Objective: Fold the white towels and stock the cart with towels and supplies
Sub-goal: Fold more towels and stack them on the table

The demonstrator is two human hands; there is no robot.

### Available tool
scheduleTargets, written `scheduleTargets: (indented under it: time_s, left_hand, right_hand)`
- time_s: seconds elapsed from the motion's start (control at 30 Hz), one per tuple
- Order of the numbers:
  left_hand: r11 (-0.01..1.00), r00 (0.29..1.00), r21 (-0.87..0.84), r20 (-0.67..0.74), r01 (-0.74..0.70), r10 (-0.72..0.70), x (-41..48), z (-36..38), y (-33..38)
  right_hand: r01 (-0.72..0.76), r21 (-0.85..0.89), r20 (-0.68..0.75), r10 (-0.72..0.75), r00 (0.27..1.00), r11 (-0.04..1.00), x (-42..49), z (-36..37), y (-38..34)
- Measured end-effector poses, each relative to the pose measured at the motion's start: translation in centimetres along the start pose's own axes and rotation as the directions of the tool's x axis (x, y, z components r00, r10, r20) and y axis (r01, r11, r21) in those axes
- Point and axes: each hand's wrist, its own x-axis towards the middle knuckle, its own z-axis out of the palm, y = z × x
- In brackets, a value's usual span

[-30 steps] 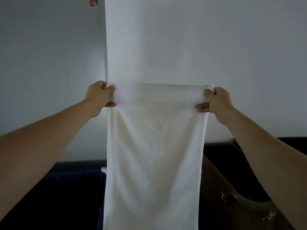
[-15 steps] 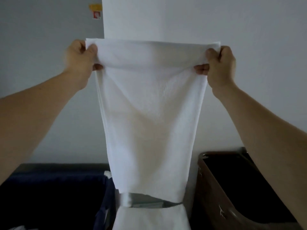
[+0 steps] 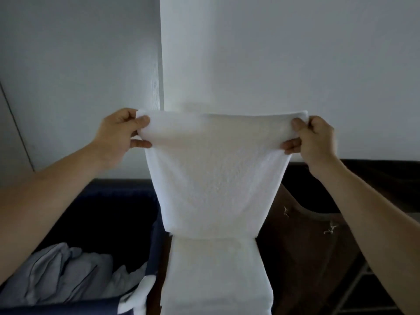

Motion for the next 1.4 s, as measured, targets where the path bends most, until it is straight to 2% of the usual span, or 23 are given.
scheduleTargets:
  time_s: [0.13,0.27,0.33,0.53,0.63,0.77,1.0,1.07,1.13,1.2,1.27,1.4]
  left_hand:
    - [0.967,0.966,0.125,0.103,0.224,-0.237,-6.1,-2.7,-4.4]
    - [0.887,0.864,0.263,0.242,0.380,-0.442,-10.3,-5.2,-8.9]
    - [0.858,0.820,0.295,0.281,0.421,-0.499,-11.1,-5.4,-10.4]
    - [0.819,0.763,0.243,0.298,0.520,-0.573,-8.6,-3.7,-13.8]
    - [0.803,0.761,0.220,0.256,0.554,-0.596,-6.3,-2.3,-17.3]
    - [0.730,0.721,0.259,0.146,0.633,-0.677,-3.7,-0.1,-24.9]
    - [0.540,0.579,0.243,-0.132,0.806,-0.805,-2.5,4.4,-39.2]
    - [0.500,0.543,0.240,-0.167,0.832,-0.823,-2.6,5.2,-41.3]
    - [0.454,0.502,0.267,-0.146,0.850,-0.852,-2.6,5.6,-42.7]
    - [0.445,0.508,0.332,-0.131,0.832,-0.851,-2.5,5.7,-43.0]
    - [0.473,0.564,0.415,-0.126,0.777,-0.816,-2.2,6.0,-42.8]
    - [0.658,0.766,0.420,-0.172,0.625,-0.619,0.8,6.8,-40.8]
  right_hand:
    - [-0.136,-0.171,0.118,0.157,0.980,0.976,-6.5,-2.2,2.8]
    - [-0.197,-0.334,0.221,0.279,0.935,0.922,-11.3,-3.2,5.0]
    - [-0.222,-0.373,0.243,0.325,0.914,0.901,-12.4,-3.3,5.9]
    - [-0.308,-0.421,0.251,0.436,0.864,0.853,-10.5,-2.0,10.0]
    - [-0.394,-0.433,0.229,0.522,0.822,0.811,-8.2,0.1,14.8]
    - [-0.528,-0.492,0.176,0.673,0.718,0.692,-5.8,4.3,23.7]
    - [-0.624,-0.575,0.148,0.817,0.557,0.529,-7.1,9.0,37.9]
    - [-0.645,-0.576,0.158,0.842,0.515,0.503,-7.7,9.3,40.1]
    - [-0.634,-0.590,0.157,0.842,0.516,0.499,-8.1,9.2,41.4]
    - [-0.618,-0.599,0.153,0.830,0.536,0.509,-8.1,9.1,42.1]
    - [-0.617,-0.573,0.145,0.808,0.572,0.540,-7.8,9.2,41.8]
    - [-0.620,-0.444,0.104,0.725,0.681,0.647,-4.5,10.2,39.8]
